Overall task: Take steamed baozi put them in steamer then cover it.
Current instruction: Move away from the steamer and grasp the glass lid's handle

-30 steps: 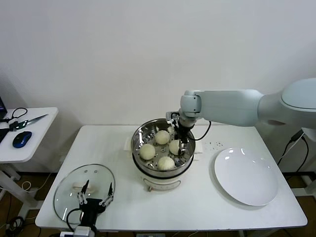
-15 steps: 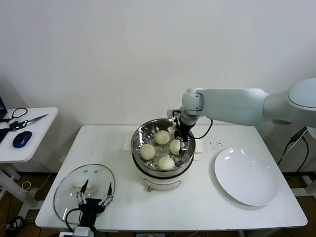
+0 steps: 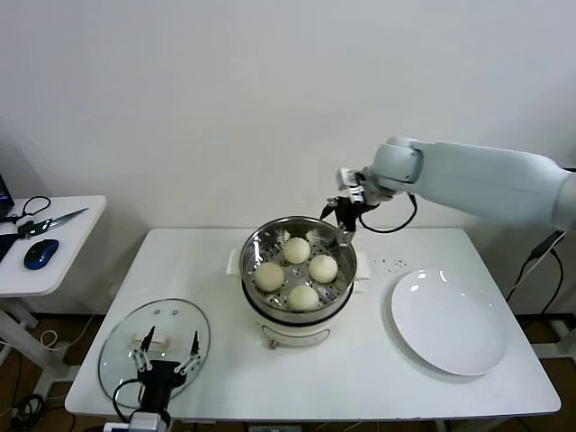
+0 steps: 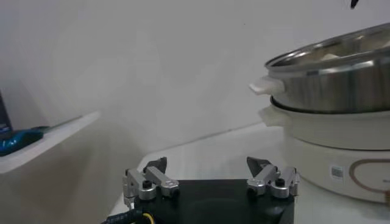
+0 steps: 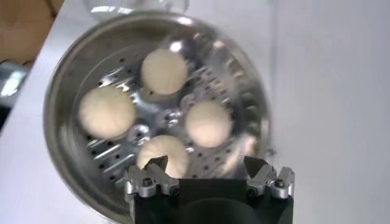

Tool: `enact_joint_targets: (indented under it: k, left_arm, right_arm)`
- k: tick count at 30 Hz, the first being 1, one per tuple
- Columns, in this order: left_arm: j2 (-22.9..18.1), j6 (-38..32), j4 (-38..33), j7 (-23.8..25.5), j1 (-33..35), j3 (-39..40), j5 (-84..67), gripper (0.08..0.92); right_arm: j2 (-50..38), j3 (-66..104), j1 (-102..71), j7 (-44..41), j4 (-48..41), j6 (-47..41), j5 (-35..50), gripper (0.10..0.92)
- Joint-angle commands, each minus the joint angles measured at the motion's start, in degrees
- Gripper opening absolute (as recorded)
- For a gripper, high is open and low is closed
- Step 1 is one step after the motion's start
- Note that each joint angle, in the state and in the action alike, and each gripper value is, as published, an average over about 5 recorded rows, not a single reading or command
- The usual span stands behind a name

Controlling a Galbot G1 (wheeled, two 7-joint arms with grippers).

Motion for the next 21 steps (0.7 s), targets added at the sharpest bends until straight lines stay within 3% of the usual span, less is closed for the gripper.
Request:
enact_joint_targets:
  k: [1,10,16,21]
  left_arm:
    - [-1.01,0.12,-0.44,0.03,-0.81,-0.58,2.10,0.823]
    - [-2.17,0.08,-0.58,-0.04,-0.96,-1.06,4.61,0.823]
    - [-1.75,0.02,-0.77,0.55,-0.81,-2.07,11.10,0.823]
    - [-1.26,0.18,-1.23,1.38,-1.39,-3.91,27.16,0.823]
  right_arm:
    - [-23.21,24.06,-18.95,17.50,11.77,12.69,-2.48,0.823]
    - [-25.51,71.40,-64.47,28.89,17.54,14.92,-9.99,0.823]
    - [-19.48,92.26,-86.56,35.37,22.47,15.58,-12.89,0.823]
    - [-13.10,106.02,-102.15,39.31,26.35,15.22,-13.47,0.823]
